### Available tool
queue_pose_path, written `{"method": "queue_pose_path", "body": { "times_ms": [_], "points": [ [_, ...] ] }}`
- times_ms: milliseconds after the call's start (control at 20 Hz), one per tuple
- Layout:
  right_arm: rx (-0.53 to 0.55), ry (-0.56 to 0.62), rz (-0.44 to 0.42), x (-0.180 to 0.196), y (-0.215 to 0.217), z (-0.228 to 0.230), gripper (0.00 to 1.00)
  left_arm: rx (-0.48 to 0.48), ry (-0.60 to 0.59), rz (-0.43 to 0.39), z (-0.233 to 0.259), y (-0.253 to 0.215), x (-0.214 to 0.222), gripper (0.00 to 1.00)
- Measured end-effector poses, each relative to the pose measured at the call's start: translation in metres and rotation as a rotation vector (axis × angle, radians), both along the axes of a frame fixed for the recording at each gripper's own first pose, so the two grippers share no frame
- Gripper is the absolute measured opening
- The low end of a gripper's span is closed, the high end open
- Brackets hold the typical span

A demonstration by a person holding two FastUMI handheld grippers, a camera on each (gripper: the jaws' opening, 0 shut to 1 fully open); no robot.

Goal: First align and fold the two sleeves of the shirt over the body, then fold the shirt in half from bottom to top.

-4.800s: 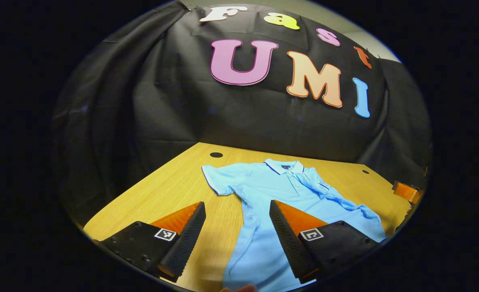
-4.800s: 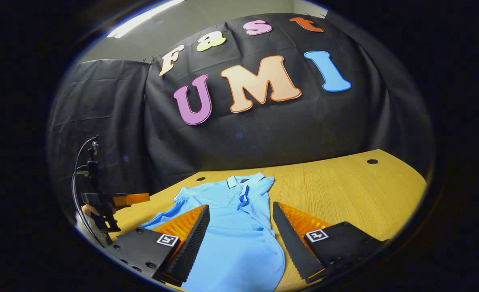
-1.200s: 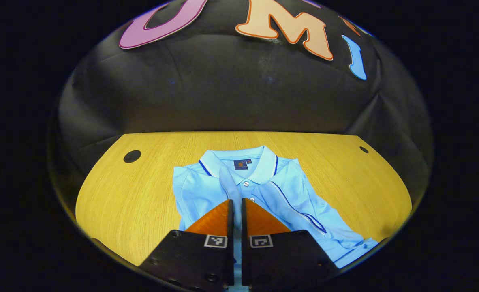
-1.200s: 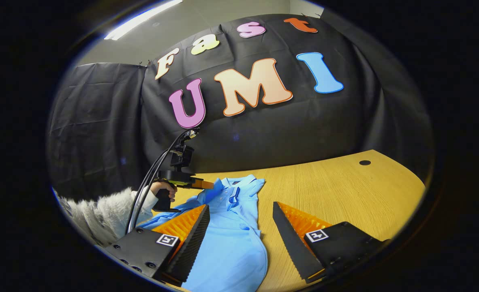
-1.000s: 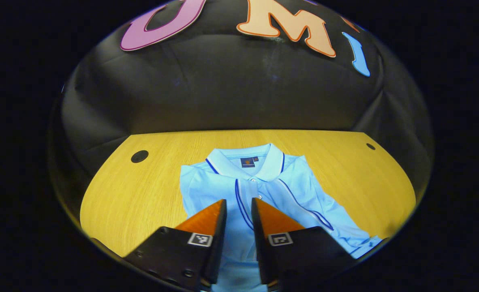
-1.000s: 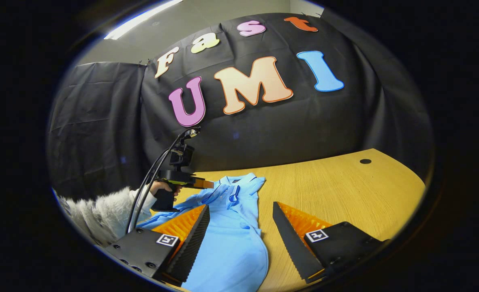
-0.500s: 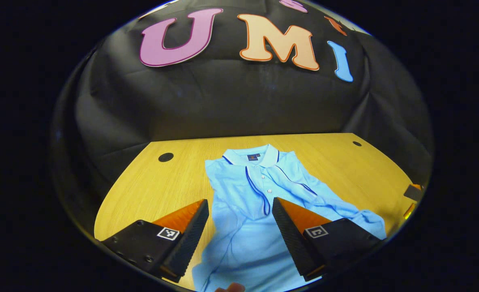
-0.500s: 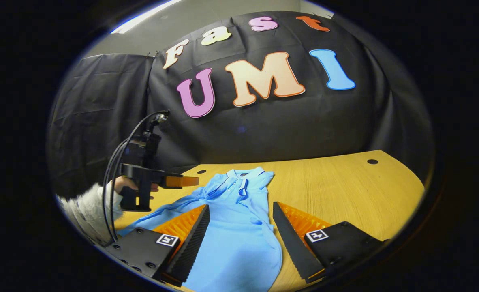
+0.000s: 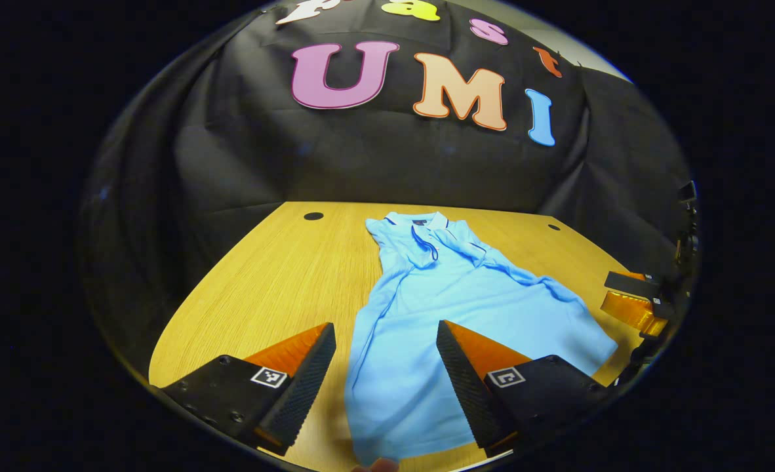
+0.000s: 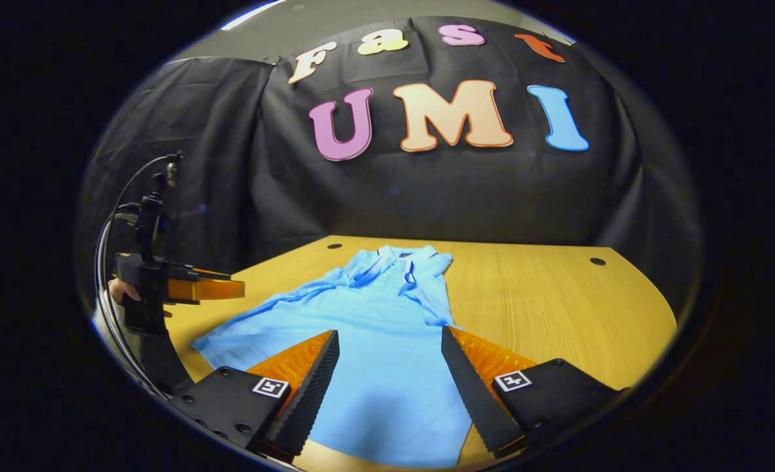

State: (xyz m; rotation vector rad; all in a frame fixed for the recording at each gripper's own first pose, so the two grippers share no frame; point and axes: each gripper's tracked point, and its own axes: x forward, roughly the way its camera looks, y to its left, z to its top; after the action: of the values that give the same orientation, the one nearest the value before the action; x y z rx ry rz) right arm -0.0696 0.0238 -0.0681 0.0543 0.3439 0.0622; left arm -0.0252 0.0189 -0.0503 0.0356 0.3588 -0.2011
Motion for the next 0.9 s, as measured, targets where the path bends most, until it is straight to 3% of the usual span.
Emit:
{"method": "queue_pose_path", "body": {
  "times_ms": [250,500,550,600,850,900],
  "points": [
    [-0.018,0.057,-0.083,-0.039,-0.021,-0.027,0.98,-0.018,0.027,0.023,-0.03,0.002,-0.044,0.95],
    [-0.112,0.106,-0.109,-0.057,-0.03,-0.053,0.98,0.009,0.031,0.038,-0.05,0.004,-0.058,0.95],
    [-0.119,0.117,-0.11,-0.059,-0.03,-0.058,0.93,0.009,0.038,0.039,-0.055,0.004,-0.06,0.95],
    [-0.113,0.126,-0.112,-0.06,-0.03,-0.063,0.98,0.009,0.046,0.042,-0.059,0.004,-0.062,0.95],
    [-0.071,0.155,-0.121,-0.065,-0.031,-0.078,0.98,0.029,0.07,0.046,-0.076,0.004,-0.064,0.95],
    [-0.075,0.157,-0.117,-0.066,-0.03,-0.079,0.94,0.028,0.072,0.049,-0.078,0.004,-0.065,0.95]
  ]
}}
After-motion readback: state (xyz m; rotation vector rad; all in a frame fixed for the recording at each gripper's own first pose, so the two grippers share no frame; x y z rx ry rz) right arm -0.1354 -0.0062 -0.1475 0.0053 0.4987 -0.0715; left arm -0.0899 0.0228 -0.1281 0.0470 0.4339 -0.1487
